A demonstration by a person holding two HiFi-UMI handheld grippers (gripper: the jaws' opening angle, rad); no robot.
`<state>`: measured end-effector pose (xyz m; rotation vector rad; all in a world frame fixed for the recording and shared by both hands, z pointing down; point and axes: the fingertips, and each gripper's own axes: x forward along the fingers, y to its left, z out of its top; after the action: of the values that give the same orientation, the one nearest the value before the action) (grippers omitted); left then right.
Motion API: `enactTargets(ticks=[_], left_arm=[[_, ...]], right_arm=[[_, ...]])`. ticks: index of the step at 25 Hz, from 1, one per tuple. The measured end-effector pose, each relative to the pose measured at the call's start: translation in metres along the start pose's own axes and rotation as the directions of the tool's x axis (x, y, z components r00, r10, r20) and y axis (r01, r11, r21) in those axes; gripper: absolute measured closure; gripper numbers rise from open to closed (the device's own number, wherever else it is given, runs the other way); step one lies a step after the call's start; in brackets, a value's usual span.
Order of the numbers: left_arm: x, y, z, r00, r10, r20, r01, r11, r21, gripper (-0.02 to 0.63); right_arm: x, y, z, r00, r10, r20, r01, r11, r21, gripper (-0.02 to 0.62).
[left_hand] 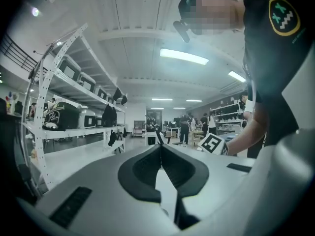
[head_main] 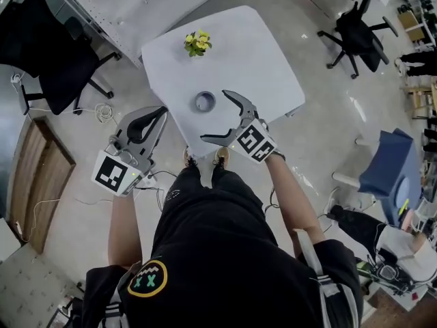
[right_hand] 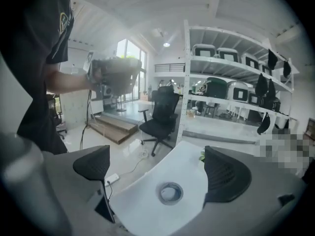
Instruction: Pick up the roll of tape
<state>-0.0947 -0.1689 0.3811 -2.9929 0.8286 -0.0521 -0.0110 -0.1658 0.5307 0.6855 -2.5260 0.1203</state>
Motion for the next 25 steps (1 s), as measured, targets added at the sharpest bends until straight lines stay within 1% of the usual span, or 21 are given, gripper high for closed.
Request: enactTargets(ticks=[5, 8, 10, 12, 15, 17, 21, 25], left_arm=[[0.001, 0.004, -0.004, 0.999, 0.032, -0.025, -0.032, 0.999, 0.004, 0.584], [-0.001, 0.006, -0.004, 0.998, 0.050, -0.039, -0.050, 0.999, 0.008, 0.584], [-0.003, 0.009, -0.003, 0.997, 0.063, -0.042, -0.062, 0.998, 0.011, 0.584], [-0.004, 0.013, -0.003, 0.996, 0.077, -0.043, -0.076, 0.997, 0.013, 0.584], [-0.007, 0.019, -0.002, 0.994, 0.096, -0.045, -0.096, 0.995, 0.010, 0.584], [-0.007, 0.021, -0.003, 0.993, 0.105, -0.049, -0.105, 0.994, 0.008, 0.584], [-0.008, 0.027, -0.005, 0.990, 0.123, -0.063, -0.123, 0.992, 0.008, 0.584], [-0.011, 0.032, -0.006, 0.987, 0.144, -0.076, -0.144, 0.990, 0.006, 0.584]], right_arm=[[0.039, -0.014, -0.032, 0.993, 0.071, -0.095, -0.073, 0.997, -0.016, -0.005], [0.064, -0.019, -0.055, 0.979, 0.101, -0.179, -0.112, 0.992, -0.050, -0.005], [0.080, -0.020, -0.074, 0.964, 0.126, -0.235, -0.143, 0.988, -0.055, -0.005], [0.095, -0.019, -0.097, 0.941, 0.152, -0.304, -0.178, 0.982, -0.059, -0.005], [0.114, -0.017, -0.133, 0.894, 0.179, -0.411, -0.233, 0.969, -0.083, -0.005], [0.124, -0.017, -0.153, 0.863, 0.195, -0.466, -0.261, 0.962, -0.082, -0.005], [0.143, -0.018, -0.187, 0.806, 0.211, -0.552, -0.309, 0.947, -0.089, -0.003], [0.157, -0.010, -0.209, 0.757, 0.236, -0.610, -0.372, 0.922, -0.104, -0.003]])
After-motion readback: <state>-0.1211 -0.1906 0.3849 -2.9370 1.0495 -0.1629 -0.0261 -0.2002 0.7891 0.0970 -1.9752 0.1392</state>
